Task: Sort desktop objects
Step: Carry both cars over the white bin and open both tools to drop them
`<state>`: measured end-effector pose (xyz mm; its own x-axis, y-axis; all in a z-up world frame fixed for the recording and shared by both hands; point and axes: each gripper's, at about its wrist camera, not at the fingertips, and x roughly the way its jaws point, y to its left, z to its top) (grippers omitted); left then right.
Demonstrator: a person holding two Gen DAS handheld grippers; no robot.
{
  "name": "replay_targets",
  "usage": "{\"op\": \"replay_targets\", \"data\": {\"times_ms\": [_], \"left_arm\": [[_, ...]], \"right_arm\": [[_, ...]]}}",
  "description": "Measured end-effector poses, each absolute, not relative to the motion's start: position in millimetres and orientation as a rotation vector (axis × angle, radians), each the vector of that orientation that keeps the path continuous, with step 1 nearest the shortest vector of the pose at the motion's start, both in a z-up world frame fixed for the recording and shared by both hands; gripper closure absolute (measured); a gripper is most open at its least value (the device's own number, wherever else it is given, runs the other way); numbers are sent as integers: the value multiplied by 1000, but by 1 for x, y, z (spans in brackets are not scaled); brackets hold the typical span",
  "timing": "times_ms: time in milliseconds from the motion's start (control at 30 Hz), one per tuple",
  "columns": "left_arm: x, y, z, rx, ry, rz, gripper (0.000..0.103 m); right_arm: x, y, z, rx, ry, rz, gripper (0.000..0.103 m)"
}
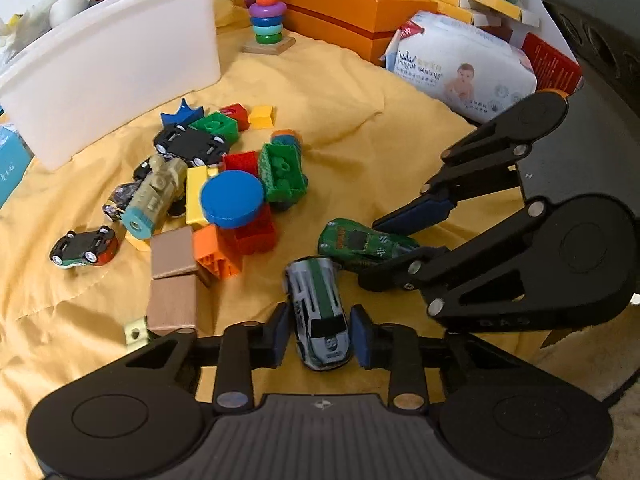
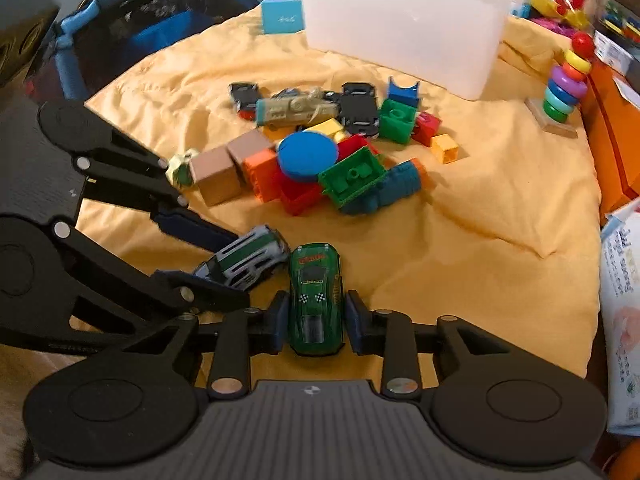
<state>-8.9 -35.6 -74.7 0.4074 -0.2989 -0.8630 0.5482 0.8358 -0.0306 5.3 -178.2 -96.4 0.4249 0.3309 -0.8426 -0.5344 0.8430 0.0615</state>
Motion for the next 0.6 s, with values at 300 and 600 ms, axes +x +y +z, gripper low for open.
{"op": "replay_targets", "data": {"times_ms": [300, 600], "left_arm": [[6, 7, -10, 121, 832, -477, 71], [65, 43, 62, 141, 613, -366, 71]], "right_arm": [[24, -190, -56, -137, 896, 496, 70], [77, -188, -2, -92, 687, 428, 70]]}}
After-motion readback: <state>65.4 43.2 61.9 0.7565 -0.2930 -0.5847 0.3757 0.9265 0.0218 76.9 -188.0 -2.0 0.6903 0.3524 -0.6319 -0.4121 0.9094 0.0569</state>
